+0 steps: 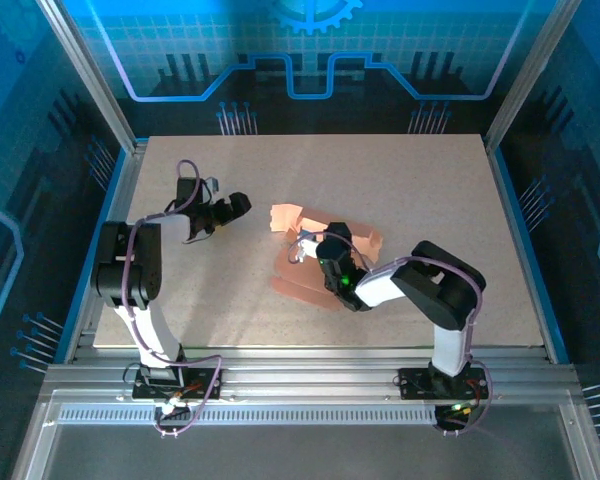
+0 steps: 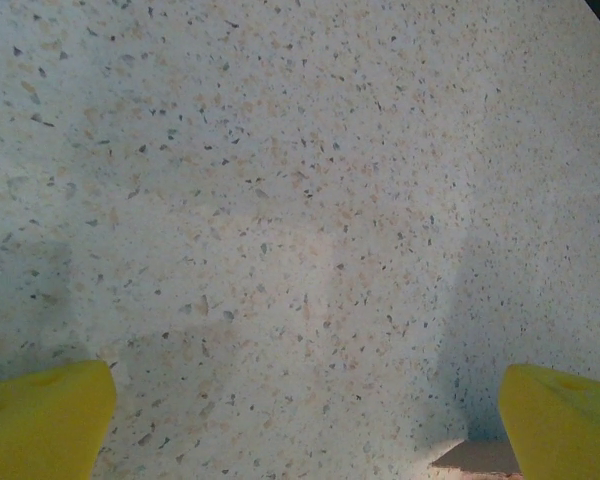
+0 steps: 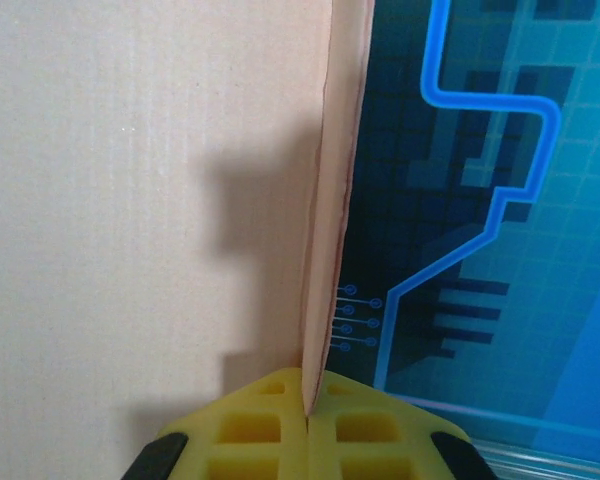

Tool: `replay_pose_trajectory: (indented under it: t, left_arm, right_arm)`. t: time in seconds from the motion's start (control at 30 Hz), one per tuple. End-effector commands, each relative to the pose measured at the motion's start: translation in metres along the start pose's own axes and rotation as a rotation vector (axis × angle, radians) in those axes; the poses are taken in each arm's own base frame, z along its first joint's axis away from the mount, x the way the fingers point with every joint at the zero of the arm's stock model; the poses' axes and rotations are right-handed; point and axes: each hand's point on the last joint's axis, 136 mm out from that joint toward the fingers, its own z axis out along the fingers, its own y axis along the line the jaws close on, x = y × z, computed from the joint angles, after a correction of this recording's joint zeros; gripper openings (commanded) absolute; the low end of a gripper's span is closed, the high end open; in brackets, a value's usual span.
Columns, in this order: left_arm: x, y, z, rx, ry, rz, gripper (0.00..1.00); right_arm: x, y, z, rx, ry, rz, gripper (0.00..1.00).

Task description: Fold the paper box

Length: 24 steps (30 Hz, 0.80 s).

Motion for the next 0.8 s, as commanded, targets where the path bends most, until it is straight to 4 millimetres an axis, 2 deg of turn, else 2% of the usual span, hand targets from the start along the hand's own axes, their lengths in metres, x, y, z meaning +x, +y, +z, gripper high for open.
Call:
replay_pose_trajectory:
  t: [0.0, 0.17, 0.3, 0.4, 0.5, 0.77]
  left_arm:
    - [0.007, -0.003, 0.006, 0.021, 0.059, -0.019, 0.99]
    - [0.011, -0.008, 0.012, 0.037, 0.094, 0.001, 0.97]
    - [0.011, -0.016, 0.018, 0.061, 0.131, 0.017, 0.91]
    - [0.014, -0.028, 0.027, 0.089, 0.177, 0.044, 0.86]
    - [0.025, -0.041, 0.038, 0.104, 0.240, 0.086, 0.84]
    - [0.042, -0.062, 0.059, 0.161, 0.336, 0.105, 0.64]
  right_arm:
    - [-0.016, -0.010, -0.007, 0.112, -0.063, -0.016, 0.00]
    - [-0.022, -0.011, -0.014, 0.117, -0.094, -0.001, 0.00]
    - [-0.021, -0.013, -0.017, 0.114, -0.103, -0.005, 0.00]
    - [-0.021, -0.014, -0.020, 0.108, -0.109, 0.000, 0.00]
    - [-0.021, -0.012, -0.020, 0.096, -0.110, 0.000, 0.00]
    - [-0.019, -0.004, -0.015, 0.083, -0.097, -0.010, 0.00]
